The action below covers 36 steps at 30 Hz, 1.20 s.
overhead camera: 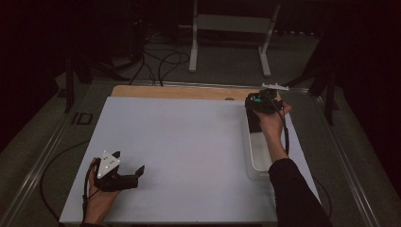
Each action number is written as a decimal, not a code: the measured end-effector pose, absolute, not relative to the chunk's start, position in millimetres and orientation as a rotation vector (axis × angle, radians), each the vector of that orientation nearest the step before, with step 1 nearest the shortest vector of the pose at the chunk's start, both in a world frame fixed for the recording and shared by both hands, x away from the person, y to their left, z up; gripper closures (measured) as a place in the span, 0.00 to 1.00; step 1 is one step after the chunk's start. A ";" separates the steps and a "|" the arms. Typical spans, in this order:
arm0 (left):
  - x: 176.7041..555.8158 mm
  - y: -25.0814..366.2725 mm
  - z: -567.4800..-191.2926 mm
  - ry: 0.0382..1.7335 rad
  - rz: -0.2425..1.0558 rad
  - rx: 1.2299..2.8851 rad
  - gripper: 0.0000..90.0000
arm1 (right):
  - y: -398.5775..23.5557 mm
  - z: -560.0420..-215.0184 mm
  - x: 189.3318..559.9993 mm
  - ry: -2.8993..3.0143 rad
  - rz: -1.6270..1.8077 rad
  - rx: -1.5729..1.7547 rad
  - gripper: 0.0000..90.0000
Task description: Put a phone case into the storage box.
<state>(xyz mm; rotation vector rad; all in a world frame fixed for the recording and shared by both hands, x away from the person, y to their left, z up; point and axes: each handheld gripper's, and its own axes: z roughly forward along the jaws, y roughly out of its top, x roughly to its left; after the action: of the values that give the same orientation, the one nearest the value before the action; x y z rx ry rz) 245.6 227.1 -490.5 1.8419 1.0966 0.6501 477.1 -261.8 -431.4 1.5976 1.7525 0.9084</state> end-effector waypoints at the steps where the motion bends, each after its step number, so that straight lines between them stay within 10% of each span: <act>1: 245.6 227.0 -490.6 1.097 0.650 1.842 0.00 | -262.1 -431.2 477.3 1.750 0.907 1.598 0.10; 36: 243.6 227.2 -485.8 1.088 0.659 1.826 0.00 | -264.1 -398.8 399.1 1.941 1.055 1.326 0.10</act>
<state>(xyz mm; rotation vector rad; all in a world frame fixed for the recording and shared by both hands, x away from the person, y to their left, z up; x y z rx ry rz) 243.6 227.2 -485.8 1.8261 1.0878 0.6589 399.1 -264.1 -398.8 1.3262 1.9411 1.0549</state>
